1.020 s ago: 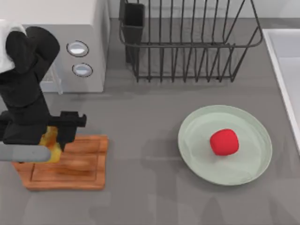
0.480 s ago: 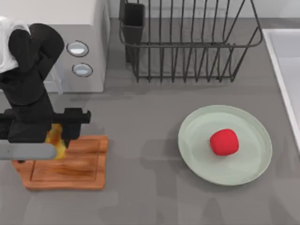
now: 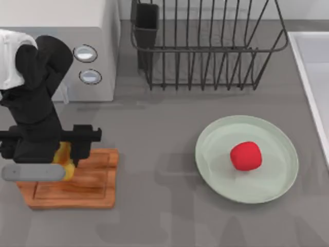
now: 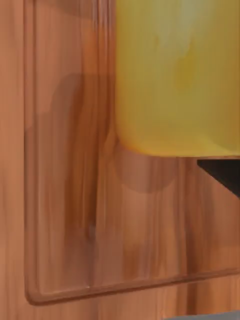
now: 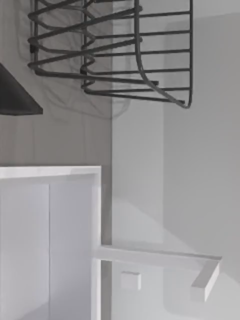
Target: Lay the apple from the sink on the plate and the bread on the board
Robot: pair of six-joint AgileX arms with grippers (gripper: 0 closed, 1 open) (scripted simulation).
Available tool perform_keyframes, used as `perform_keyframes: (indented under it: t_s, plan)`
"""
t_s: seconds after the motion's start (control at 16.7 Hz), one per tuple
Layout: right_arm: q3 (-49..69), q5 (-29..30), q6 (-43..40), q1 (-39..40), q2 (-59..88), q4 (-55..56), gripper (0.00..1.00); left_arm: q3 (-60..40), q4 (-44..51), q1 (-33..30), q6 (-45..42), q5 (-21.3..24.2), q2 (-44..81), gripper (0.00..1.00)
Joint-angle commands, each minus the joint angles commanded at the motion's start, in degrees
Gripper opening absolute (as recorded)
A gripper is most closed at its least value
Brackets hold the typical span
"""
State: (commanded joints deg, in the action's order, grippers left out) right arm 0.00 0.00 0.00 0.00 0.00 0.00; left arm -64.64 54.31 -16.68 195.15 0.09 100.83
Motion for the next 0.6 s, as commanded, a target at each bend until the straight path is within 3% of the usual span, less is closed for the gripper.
perform_keyframes:
  t_s: [0.6]
  plan:
    - [0.0, 0.0, 0.0, 0.0, 0.0, 0.0, 1.0, 3.32, -5.67, -0.1, 0.2, 0.0, 1.98, 0.0]
